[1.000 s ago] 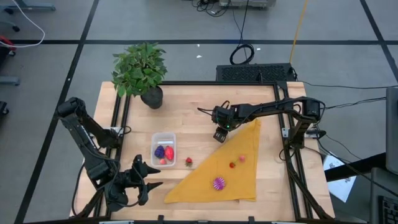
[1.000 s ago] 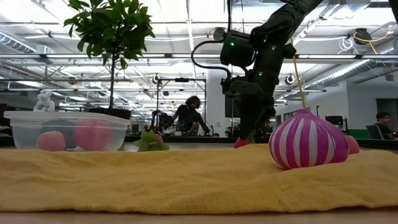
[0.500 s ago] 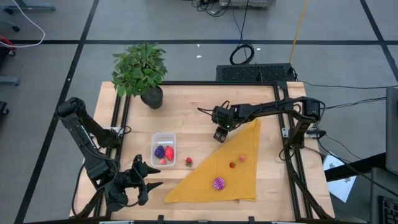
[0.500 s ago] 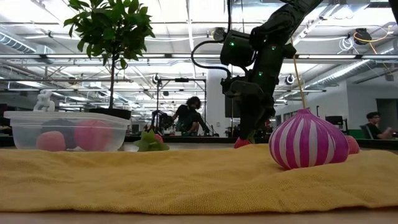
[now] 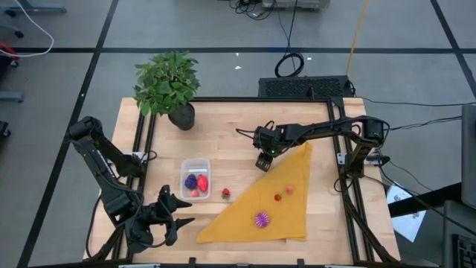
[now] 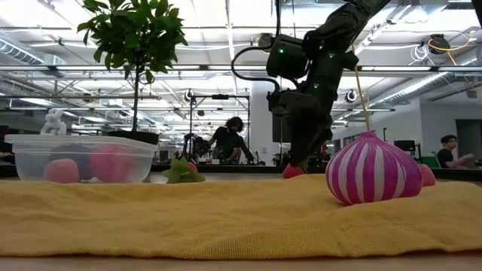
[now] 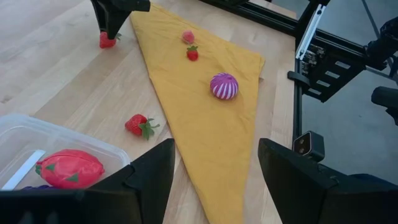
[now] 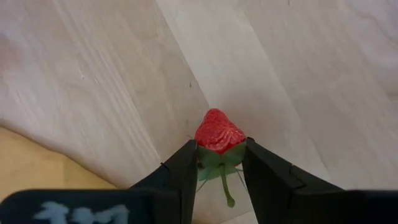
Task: Pick and placing Produce into tupperware
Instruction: Put the top red strawberry into the transparent bin
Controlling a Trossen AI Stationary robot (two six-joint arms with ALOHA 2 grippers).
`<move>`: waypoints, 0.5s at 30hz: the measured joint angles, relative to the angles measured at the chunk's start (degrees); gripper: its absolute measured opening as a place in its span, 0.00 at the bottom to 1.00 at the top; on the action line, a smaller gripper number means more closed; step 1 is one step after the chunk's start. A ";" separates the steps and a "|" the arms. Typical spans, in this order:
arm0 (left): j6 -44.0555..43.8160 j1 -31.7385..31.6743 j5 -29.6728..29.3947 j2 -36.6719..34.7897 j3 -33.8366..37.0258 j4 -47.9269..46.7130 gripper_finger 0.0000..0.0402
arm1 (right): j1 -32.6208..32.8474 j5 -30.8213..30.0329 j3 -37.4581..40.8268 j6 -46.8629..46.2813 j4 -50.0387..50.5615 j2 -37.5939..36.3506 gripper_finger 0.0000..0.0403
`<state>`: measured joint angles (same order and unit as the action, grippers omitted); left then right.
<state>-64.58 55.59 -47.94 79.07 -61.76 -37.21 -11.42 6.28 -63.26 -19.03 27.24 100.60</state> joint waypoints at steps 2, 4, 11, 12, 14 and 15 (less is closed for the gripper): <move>0.00 -0.01 0.00 -0.02 0.00 0.01 0.58 | 0.00 0.00 0.00 0.00 -0.02 0.00 0.27; 0.00 -0.01 0.00 -0.02 0.00 0.00 0.58 | 0.00 0.00 0.00 0.20 -0.19 0.00 0.27; 0.62 -0.07 -0.05 -0.01 0.00 -0.07 0.58 | 0.00 1.38 0.00 0.44 -4.23 -2.01 0.27; 0.99 -0.07 -0.10 -0.02 0.00 -0.15 0.58 | 0.00 2.74 0.00 0.45 -5.19 -2.66 0.27; 1.11 -0.34 -0.13 -0.02 0.00 -0.19 0.58 | 0.17 5.98 0.00 0.42 -7.94 -4.24 0.27; 1.09 -0.59 -0.13 0.00 0.02 -0.28 0.58 | 0.41 7.55 0.00 0.22 -9.58 -4.97 0.27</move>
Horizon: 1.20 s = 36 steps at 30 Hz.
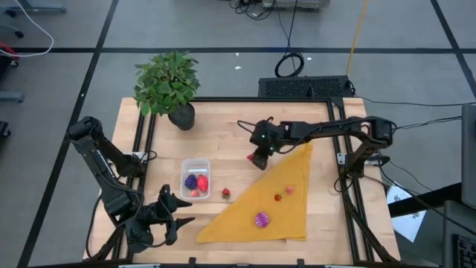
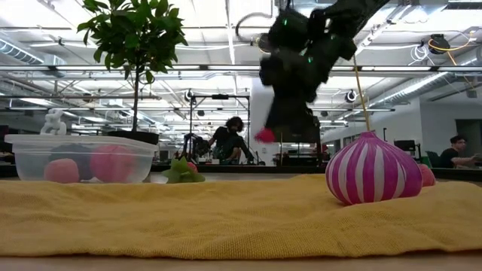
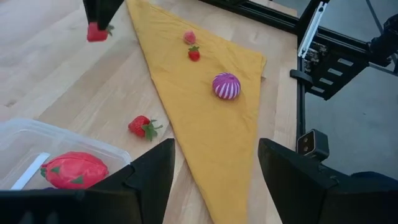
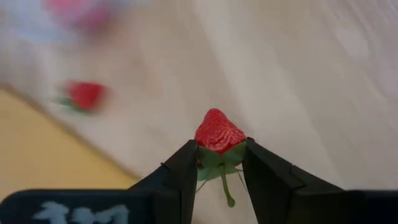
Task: Pick and placing Produce into tupperware
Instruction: Put the top red strawberry into the transparent bin
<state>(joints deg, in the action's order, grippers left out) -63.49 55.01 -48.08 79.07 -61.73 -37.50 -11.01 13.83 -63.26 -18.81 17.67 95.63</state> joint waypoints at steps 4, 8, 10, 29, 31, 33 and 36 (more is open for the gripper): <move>-0.02 -1.66 0.03 0.04 0.15 -0.13 0.58 | 2.52 5.48 0.00 -1.39 -8.64 -2.66 0.27; 0.33 -4.01 0.40 0.52 0.18 -0.34 0.58 | 6.58 7.62 -0.03 -1.55 -17.02 -3.88 0.27; 0.98 -5.32 1.68 0.51 0.20 -0.44 0.58 | 8.60 7.64 -0.04 -1.51 -19.72 -4.06 0.27; 14.18 -20.13 4.37 3.20 0.20 5.53 0.58 | 14.88 7.07 -0.07 3.47 -35.12 -3.64 0.27; 17.41 -21.41 6.24 4.08 0.20 7.69 0.58 | 14.93 7.04 -0.07 3.80 -35.61 -3.62 0.27; 20.40 -22.52 7.32 4.61 0.20 10.16 0.58 | 14.93 6.94 -0.07 4.09 -35.81 -3.62 0.27; 23.93 -23.86 8.37 4.84 0.20 12.87 0.58 | 15.22 6.77 -0.07 4.42 -36.37 -3.58 0.27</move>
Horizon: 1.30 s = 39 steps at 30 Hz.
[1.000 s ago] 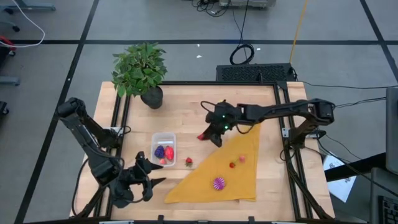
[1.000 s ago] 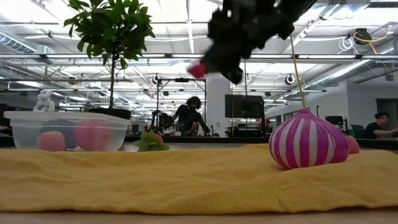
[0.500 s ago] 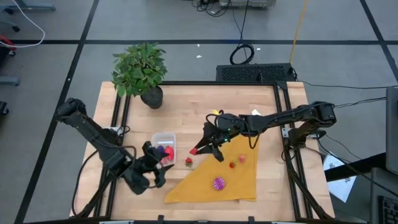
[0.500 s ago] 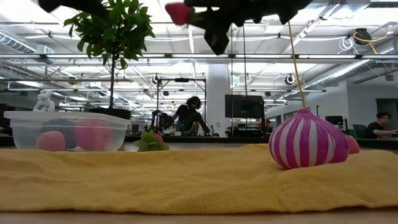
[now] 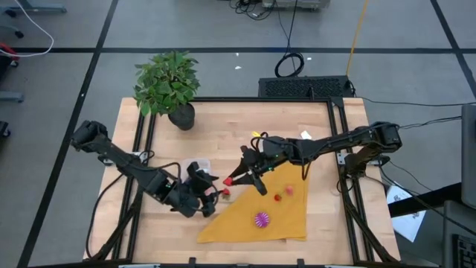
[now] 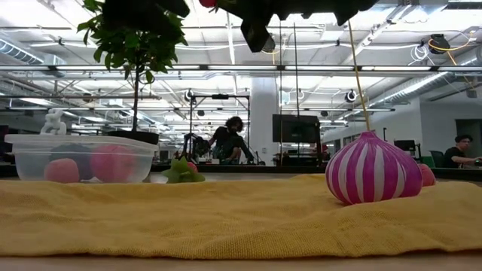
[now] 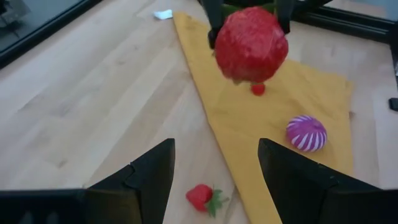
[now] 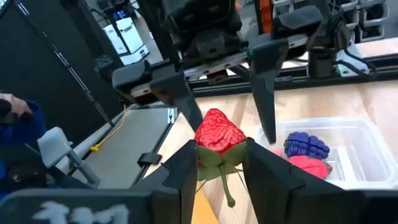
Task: Pick and placing Produce into tupperware
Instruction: Put the top red strawberry into the transparent bin
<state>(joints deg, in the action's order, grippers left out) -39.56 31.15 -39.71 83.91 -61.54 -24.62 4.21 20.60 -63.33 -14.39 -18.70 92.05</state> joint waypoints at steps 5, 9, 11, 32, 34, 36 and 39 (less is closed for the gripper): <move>3.88 -1.75 1.20 0.01 0.00 2.46 0.58 | 0.94 0.04 0.00 0.40 0.07 0.00 0.27; 5.90 -2.85 1.39 0.03 0.00 4.37 0.58 | 1.69 -1.24 0.00 0.65 0.07 0.00 0.27; 7.51 -3.36 2.44 0.18 0.00 5.81 0.58 | 1.92 -1.49 0.00 1.00 0.11 0.00 0.27; 17.21 -6.92 8.95 3.31 0.04 14.46 0.58 | 2.71 -1.22 -0.04 1.61 1.27 -0.11 0.27; 17.20 -6.92 8.92 3.31 0.04 14.47 0.58 | 2.69 -1.22 -0.04 1.61 1.51 -0.11 0.27; 17.19 -6.86 8.94 3.31 0.04 14.51 0.58 | 2.67 -1.25 -0.04 1.61 1.86 -0.11 0.27; 17.17 -6.18 8.90 3.31 0.04 14.63 0.58 | 2.69 -1.22 -0.04 1.59 2.21 -0.11 0.27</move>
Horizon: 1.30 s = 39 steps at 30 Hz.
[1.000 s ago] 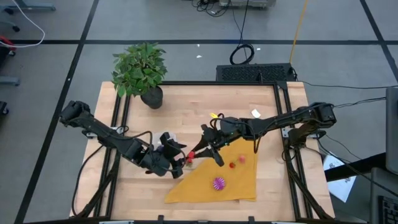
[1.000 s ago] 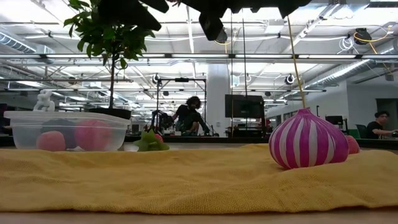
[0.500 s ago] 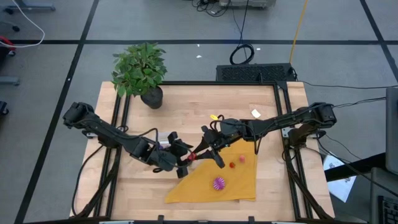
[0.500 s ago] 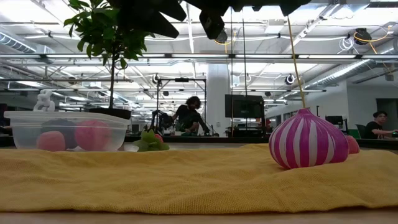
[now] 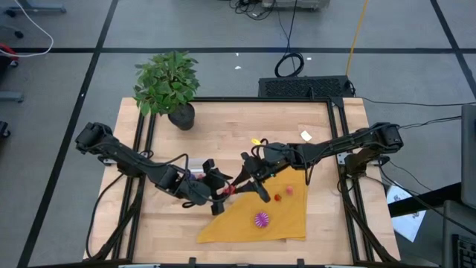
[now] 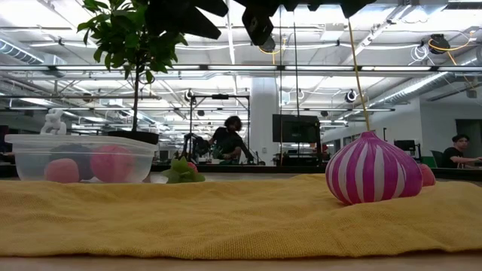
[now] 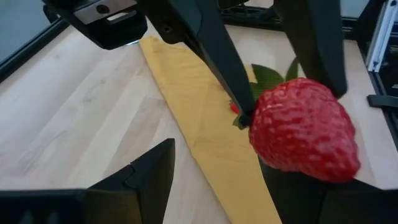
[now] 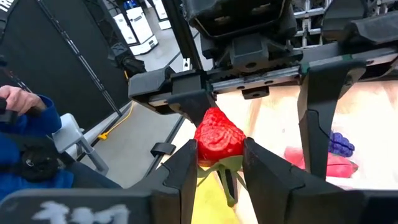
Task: Pick and placing Produce into tupperware
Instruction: Put the top red strawberry into the transparent bin
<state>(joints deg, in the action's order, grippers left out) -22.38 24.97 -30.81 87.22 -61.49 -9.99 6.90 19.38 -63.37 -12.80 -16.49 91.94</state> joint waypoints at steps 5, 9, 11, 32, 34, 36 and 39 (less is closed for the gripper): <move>0.03 1.43 -0.70 0.00 0.00 1.29 0.58 | -0.04 -0.70 0.00 0.03 0.59 0.12 0.27; 1.50 1.79 -0.92 -0.24 -0.15 2.78 0.58 | -0.09 -0.93 0.11 0.02 0.93 0.34 0.27; 2.49 1.79 -0.89 -0.22 -0.15 3.06 0.58 | -0.07 -0.70 0.09 0.02 0.50 0.22 0.27; 2.83 1.38 -1.50 -0.17 -0.13 2.56 0.58 | -0.07 -0.28 0.09 0.02 0.59 0.20 0.27; 2.83 1.36 -1.84 -0.17 -0.11 2.55 0.58 | -0.07 -0.31 0.09 0.02 0.59 0.17 0.27; 2.86 1.36 -1.99 -0.15 -0.11 2.56 0.58 | -0.07 -0.31 0.09 0.02 0.59 0.17 0.27; 2.87 1.38 -2.03 -0.15 -0.11 2.57 0.58 | -0.07 -0.31 0.09 0.02 0.55 0.17 0.27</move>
<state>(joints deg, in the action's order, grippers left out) -19.51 26.35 -32.84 87.07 -61.60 -7.42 6.83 19.07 -63.29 -12.78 -15.94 92.12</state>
